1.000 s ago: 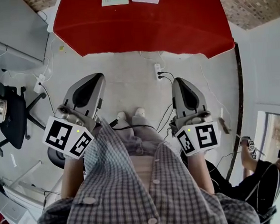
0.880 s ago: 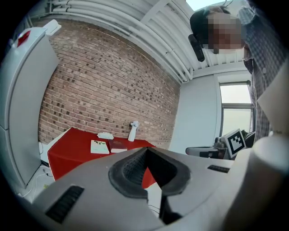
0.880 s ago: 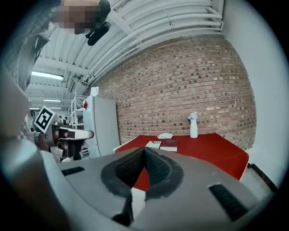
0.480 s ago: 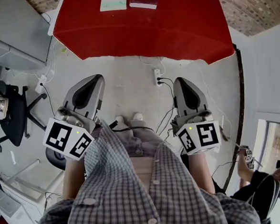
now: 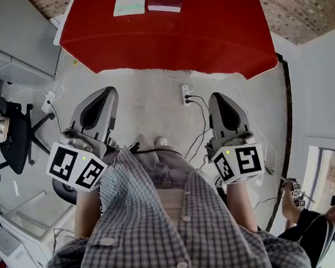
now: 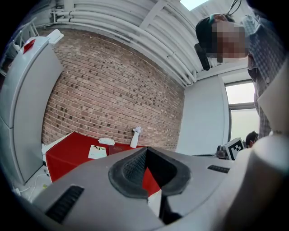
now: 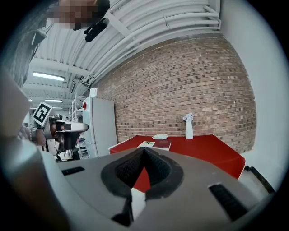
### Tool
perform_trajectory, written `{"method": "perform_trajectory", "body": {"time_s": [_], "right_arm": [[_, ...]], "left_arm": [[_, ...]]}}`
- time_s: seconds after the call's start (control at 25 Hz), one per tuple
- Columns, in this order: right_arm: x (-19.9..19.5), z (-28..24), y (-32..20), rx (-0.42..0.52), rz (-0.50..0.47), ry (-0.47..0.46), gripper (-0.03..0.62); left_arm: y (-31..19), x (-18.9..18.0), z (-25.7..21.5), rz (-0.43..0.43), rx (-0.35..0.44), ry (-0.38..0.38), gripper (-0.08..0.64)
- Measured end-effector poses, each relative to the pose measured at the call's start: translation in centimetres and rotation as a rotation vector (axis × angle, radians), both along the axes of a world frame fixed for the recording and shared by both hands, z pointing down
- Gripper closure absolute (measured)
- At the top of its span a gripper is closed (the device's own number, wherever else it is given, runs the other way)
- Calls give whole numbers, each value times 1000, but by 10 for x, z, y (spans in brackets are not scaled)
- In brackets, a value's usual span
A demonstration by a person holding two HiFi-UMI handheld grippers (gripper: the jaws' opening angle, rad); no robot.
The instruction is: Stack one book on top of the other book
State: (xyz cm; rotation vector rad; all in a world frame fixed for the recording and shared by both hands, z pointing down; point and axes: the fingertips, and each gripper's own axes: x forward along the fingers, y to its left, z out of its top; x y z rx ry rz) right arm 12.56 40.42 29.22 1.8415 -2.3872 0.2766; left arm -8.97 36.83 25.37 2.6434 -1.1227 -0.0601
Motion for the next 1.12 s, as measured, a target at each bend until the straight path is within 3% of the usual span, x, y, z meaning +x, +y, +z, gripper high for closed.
{"method": "perform_trajectory", "body": {"time_s": [0.44, 1.12], "right_arm": [[17, 3, -20, -5, 21, 16, 586], [13, -3, -110, -13, 63, 32, 586]], "left_arm": [[-25, 20, 3, 27, 8, 11, 552], [-127, 31, 0, 100, 4, 15, 552]]}}
